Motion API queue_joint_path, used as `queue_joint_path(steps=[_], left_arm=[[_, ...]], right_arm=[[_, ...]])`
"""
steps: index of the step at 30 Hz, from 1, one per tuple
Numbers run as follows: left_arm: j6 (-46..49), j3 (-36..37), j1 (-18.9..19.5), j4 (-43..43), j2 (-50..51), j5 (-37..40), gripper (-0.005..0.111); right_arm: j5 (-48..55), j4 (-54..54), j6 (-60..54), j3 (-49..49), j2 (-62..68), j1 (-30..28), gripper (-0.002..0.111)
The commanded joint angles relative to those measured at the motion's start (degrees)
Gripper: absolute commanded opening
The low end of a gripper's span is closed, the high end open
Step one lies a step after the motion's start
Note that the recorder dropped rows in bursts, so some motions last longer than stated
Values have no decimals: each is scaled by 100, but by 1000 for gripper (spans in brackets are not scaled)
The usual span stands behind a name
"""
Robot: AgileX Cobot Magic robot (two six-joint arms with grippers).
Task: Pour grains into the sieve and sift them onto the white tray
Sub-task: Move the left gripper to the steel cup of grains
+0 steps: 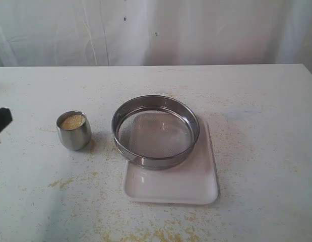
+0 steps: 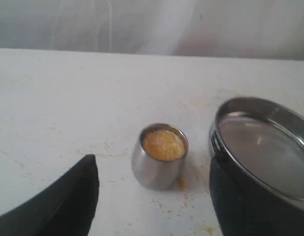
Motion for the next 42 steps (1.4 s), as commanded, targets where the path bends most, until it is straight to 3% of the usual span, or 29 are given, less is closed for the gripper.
queue_joint_path(steps=[1,5,8,11,20,26,34,42], left_arm=[[2201,-45,15,-2161,1122,-771,67],[4107,191,5,-3642,1765,-1477,68],[5253,590,-164,-4365,1948,-2398,68],[6045,884,-420,-4746,2048,-2654,68],[6687,1091,-856,-5085,2915,-3609,68],[6786,1048,-867,-5214,3840,-4503,70],[6764,487,-867,-5736,4875,-4869,74],[6742,146,-867,-5381,5408,-4867,74]], right_arm=[[-42,-13,18,39,-31,-45,0],[-42,-24,18,39,-31,-45,0],[-42,-24,18,39,-31,-45,0],[-42,-14,18,39,-31,-45,0],[-42,-14,18,39,-31,-45,0],[-42,-14,18,39,-31,-45,0],[-42,-14,18,39,-31,-45,0],[-42,-14,18,39,-31,-45,0]])
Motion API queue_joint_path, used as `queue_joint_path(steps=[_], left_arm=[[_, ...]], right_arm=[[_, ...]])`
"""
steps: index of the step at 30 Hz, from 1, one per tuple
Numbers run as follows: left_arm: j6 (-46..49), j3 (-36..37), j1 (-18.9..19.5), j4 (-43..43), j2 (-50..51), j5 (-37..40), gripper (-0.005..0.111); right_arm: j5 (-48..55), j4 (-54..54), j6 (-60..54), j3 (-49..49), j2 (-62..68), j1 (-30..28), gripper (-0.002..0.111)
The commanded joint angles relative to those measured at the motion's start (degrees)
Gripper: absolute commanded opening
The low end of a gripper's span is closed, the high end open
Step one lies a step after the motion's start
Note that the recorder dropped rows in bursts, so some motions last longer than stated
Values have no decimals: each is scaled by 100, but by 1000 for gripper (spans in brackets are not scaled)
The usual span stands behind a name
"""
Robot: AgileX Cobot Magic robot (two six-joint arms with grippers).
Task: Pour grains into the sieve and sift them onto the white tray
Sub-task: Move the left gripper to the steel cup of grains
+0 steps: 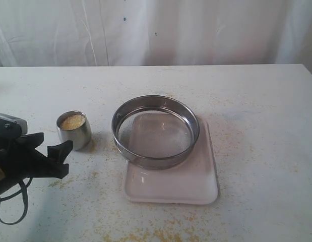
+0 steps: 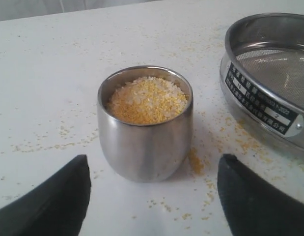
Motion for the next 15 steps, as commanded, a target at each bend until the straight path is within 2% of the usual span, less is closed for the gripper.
queue_joint_path(steps=[1,5,11,15], left_arm=[[-14,-62,-20,258,132,-58,74],[-5,-62,-20,34,137,-58,74],[-5,-170,-20,-46,303,-36,89],[-5,-370,-20,-46,549,-62,93]], right_arm=[[-42,-14,18,39,-31,-45,0],[-42,-14,18,39,-31,-45,0],[-42,-14,18,39,-31,-45,0],[-42,-14,18,39,-31,-45,0]])
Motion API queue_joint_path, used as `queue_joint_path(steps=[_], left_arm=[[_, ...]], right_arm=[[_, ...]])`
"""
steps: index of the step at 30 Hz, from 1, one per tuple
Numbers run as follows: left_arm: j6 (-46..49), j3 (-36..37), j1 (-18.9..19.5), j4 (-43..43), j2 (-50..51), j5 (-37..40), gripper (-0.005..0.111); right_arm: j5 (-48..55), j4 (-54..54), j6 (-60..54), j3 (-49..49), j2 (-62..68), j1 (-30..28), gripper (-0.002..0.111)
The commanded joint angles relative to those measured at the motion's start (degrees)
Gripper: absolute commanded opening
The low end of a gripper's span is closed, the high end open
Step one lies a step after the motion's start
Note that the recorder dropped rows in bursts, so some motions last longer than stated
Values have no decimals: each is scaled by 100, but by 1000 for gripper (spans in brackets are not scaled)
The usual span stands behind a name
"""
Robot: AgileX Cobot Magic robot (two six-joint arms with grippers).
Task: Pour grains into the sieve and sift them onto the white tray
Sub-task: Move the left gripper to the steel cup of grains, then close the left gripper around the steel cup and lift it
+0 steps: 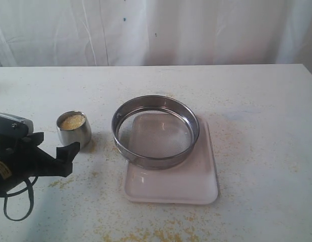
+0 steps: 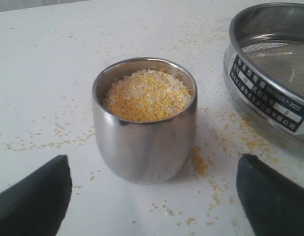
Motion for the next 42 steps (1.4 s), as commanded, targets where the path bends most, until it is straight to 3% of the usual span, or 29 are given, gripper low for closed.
queue_joint_path(steps=[1,42], left_arm=[[-5,-217,-8,-22,259,-24,93],[-5,-1855,-8,33,1719,25,93]], right_arm=[[-42,-14,18,39,-31,-45,0],[-42,-14,18,39,-31,-45,0]])
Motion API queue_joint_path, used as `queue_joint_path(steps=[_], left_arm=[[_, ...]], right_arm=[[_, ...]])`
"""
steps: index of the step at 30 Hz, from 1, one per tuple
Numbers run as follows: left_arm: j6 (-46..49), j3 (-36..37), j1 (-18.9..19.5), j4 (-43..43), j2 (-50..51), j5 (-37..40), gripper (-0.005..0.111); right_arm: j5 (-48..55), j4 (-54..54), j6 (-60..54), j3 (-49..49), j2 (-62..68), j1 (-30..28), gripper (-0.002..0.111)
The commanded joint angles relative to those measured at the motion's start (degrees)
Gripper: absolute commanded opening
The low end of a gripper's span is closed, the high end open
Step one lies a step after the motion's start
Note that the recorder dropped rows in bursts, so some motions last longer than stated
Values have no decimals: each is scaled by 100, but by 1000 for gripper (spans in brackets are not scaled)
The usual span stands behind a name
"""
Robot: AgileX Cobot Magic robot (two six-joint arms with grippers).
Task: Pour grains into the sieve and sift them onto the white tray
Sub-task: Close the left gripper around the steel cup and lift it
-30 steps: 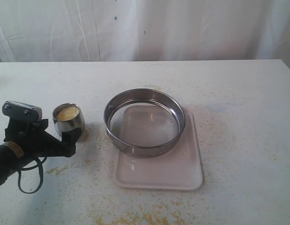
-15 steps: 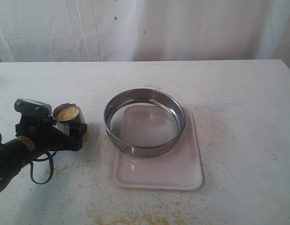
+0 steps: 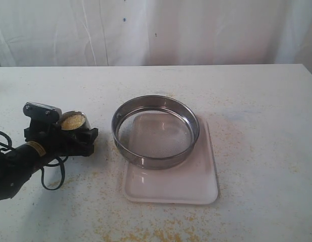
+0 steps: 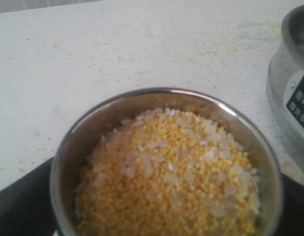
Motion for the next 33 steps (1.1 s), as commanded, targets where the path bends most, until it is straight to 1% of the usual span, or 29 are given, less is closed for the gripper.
queue_joint_path(steps=[1,5,8,11,12,14,15,17,19,26,33], left_arm=[[-5,-74,-8,33,88,28,93],[-5,-73,-8,33,111,28,92],[-5,-73,-8,22,111,28,88],[-5,-73,-8,22,111,28,79],[-5,-73,-8,22,111,17,74],[11,-73,-8,22,111,-7,61],[11,-73,-8,33,111,-21,51],[11,-73,-8,91,111,-21,24],[84,-73,-8,141,111,-21,1],[167,-46,-8,339,111,-80,1],[144,73,-38,349,-56,-80,0]], right_arm=[[-42,-14,18,39,-31,-45,0],[-42,-14,18,39,-31,-45,0],[-42,-14,18,39,-31,-45,0],[-42,-14,18,39,-31,-45,0],[-42,-14,18,39,-31,-45,0],[-42,-14,18,39,-31,-45,0],[-42,-14,18,39,-31,-45,0],[-42,-14,18,39,-31,-45,0],[-42,-14,18,39,-31,-45,0],[-42,-14,18,39,-31,-45,0],[-42,-14,18,39,-31,-45,0]])
